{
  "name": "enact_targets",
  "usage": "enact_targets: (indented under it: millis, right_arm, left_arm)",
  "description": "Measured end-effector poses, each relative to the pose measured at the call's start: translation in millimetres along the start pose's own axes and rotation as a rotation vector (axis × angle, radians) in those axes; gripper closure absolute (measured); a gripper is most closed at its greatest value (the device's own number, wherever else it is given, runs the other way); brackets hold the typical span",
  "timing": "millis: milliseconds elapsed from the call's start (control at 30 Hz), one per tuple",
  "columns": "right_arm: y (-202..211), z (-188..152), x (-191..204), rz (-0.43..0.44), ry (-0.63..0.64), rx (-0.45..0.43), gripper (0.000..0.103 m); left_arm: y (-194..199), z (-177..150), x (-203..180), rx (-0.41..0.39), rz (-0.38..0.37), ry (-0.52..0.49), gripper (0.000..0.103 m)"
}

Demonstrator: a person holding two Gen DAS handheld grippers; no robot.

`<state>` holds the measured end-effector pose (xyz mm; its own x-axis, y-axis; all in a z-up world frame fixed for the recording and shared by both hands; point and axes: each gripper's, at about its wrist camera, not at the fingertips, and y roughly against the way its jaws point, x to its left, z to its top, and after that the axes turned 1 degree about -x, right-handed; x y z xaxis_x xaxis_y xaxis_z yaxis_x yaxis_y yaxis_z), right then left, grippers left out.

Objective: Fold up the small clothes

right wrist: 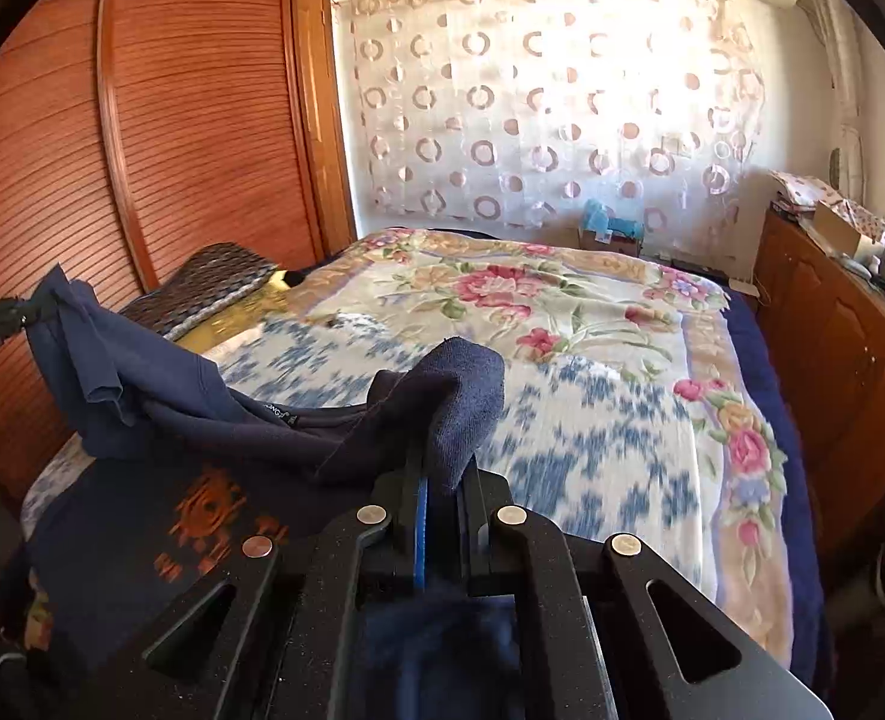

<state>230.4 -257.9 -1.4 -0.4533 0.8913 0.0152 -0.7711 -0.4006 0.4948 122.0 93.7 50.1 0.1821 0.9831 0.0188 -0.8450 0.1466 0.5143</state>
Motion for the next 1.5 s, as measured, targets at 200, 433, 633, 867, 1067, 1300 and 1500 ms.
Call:
enact_targets:
  millis: [200, 433, 633, 867, 1067, 1300, 1500]
  right_arm:
    - [68, -58, 16, 0.039, -0.032, 0.017, 0.096]
    - [126, -117, 26, 0.054, -0.046, 0.113, 0.096]
    - [168, -114, 30, 0.068, -0.070, 0.068, 0.096]
    - [174, -139, 51, 0.079, -0.068, 0.130, 0.096]
    - [166, -158, 51, 0.063, -0.083, 0.208, 0.096]
    - [174, -141, 57, 0.062, -0.059, 0.200, 0.096]
    - [180, -138, 59, 0.056, -0.035, 0.184, 0.096]
  left_arm:
    - [36, -58, -20, 0.059, -0.043, 0.030, 0.095]
    - [60, -87, -47, 0.080, -0.066, -0.002, 0.095]
    - [91, -95, -45, 0.057, -0.043, 0.005, 0.095]
    - [87, -121, -34, 0.121, -0.052, 0.044, 0.095]
    - [91, -121, -37, 0.094, -0.039, 0.040, 0.081]
    - [99, -105, -33, 0.028, -0.016, 0.021, 0.032]
    - [86, -104, -36, 0.030, -0.008, 0.012, 0.025]
